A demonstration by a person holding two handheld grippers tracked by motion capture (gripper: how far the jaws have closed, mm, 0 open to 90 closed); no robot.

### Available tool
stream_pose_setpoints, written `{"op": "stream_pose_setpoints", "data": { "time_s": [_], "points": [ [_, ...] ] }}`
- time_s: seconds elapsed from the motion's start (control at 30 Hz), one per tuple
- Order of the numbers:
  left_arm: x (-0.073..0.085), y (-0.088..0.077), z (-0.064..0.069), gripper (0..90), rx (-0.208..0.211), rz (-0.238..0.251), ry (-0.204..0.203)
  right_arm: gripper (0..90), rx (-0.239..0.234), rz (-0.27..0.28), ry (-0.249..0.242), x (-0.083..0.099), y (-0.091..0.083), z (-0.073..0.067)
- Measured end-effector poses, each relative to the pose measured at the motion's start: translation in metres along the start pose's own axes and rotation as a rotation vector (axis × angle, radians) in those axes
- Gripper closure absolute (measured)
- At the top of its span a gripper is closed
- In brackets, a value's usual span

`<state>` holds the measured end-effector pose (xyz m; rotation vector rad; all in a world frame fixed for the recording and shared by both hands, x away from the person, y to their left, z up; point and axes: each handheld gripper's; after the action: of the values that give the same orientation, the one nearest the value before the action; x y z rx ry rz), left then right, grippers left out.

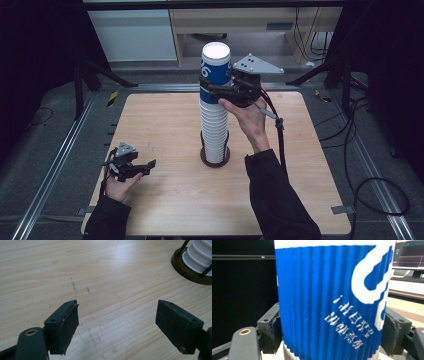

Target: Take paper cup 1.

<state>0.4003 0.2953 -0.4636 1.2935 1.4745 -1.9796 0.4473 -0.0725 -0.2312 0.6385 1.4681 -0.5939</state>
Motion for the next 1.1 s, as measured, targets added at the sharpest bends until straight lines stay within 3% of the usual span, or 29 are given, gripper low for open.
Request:
{"op": "stream_pose_setpoints", "data": {
  "time_s": [0.37, 0.6, 0.83, 0.93, 1.1],
  "points": [
    [0.0, -0.001, 0.0, 18.1, 0.001, 0.004, -0.002, 20.9, 0.0, 0.05, -0.016, -0.02, -0.008, -0.002],
    [0.0, -0.002, 0.0, 18.1, -0.001, 0.004, 0.0, 20.9, 0.03, 0.075, -0.029, -0.028, -0.029, 0.007],
    [-0.001, -0.002, 0.0, 18.1, 0.0, 0.004, -0.001, 20.9, 0.075, 0.073, -0.038, -0.025, -0.052, 0.022],
    [-0.001, -0.002, 0.001, 18.0, 0.002, 0.002, 0.001, 20.9, 0.111, 0.058, -0.034, -0.016, -0.069, 0.033],
    [-0.001, -0.002, 0.002, 18.1, 0.003, 0.002, 0.004, 20.9, 0.131, 0.033, -0.029, -0.001, -0.084, 0.043]
  ]
}}
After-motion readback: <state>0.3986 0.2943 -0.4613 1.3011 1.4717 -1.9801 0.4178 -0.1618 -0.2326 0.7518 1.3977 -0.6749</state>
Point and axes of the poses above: each handheld gripper's, and its own axes: y roughly forward along the jaws, x roughly out of its underside, z roughly to its right, and after that the axes turned 4 degrees about z, right-handed
